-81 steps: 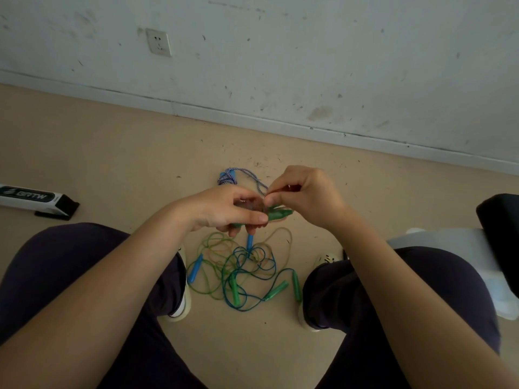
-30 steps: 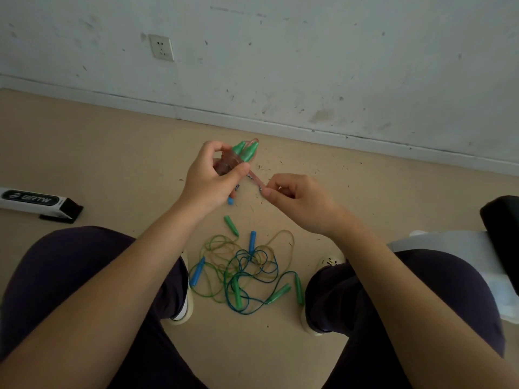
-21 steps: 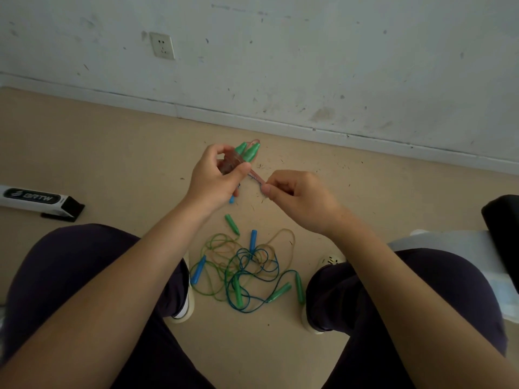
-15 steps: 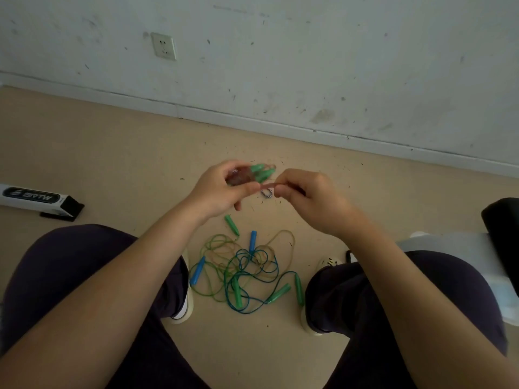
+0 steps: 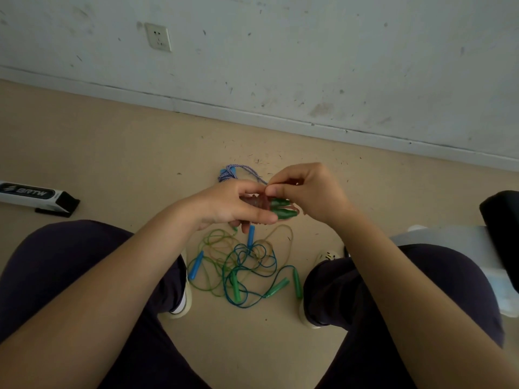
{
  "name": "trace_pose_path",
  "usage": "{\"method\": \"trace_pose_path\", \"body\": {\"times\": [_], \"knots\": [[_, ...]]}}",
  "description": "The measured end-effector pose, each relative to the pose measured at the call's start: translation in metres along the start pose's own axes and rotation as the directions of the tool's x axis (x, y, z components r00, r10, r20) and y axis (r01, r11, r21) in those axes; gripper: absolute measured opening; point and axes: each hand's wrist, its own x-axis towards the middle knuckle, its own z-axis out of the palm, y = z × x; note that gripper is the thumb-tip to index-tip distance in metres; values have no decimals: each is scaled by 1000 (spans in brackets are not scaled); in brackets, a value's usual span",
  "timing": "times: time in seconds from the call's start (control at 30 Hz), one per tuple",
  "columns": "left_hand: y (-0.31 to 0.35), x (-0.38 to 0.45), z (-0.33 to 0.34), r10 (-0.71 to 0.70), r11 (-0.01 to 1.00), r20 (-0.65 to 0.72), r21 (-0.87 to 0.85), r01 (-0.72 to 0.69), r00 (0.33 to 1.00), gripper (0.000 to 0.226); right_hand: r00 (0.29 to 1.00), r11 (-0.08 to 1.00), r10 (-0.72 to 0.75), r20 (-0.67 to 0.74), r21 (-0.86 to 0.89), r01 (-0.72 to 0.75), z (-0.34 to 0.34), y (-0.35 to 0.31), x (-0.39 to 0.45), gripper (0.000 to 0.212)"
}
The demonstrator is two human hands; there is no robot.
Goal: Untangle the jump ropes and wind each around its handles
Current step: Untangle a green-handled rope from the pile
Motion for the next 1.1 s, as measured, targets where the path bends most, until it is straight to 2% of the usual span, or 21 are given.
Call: {"method": "trace_pose_path", "body": {"times": [0.07, 0.17, 0.3, 0.4, 0.57, 0.73, 0.87, 0.93, 1.0, 1.1], "knots": [[1, -2, 0, 6, 1000, -15, -8, -6, 1000, 23, 1000, 999, 16, 8, 44, -16, 0, -2, -2, 3], [0, -3, 2, 39, 999, -64, -8, -40, 997, 16, 1000, 998, 25, -13, 63, -25, 1, -2, -2, 13], [2, -6, 3, 64, 998, -110, 19, -63, 992, 30, 999, 987, 29, -21, 157, -25, 0, 7, 3, 35], [4, -8, 0, 123, 992, -105, -9, -124, 987, 50, 1000, 984, 22, -3, 178, -21, -1, 11, 3, 31], [8, -13, -1, 247, 969, -102, 18, -246, 964, 68, 995, 969, 74, 64, 230, -87, -2, 8, 2, 19], [5, -10, 1, 313, 949, -184, 21, -315, 932, 50, 984, 933, 120, 130, 325, -156, -9, 9, 0, 13], [5, -11, -6, 272, 962, -232, 48, -268, 934, 52, 990, 940, 136, 27, 313, -137, -15, 10, 2, 13], [5, -11, -8, 251, 968, -238, 70, -242, 938, 46, 988, 931, 154, -25, 340, -136, -18, 11, 2, 11], [5, -11, -9, 232, 972, -236, 102, -213, 944, 34, 981, 894, 188, -56, 423, -147, -20, 12, 3, 7], [5, -11, -7, 183, 981, -246, 107, -161, 952, 22, 967, 770, 253, -32, 612, -181, -21, 12, 6, 4]]}}
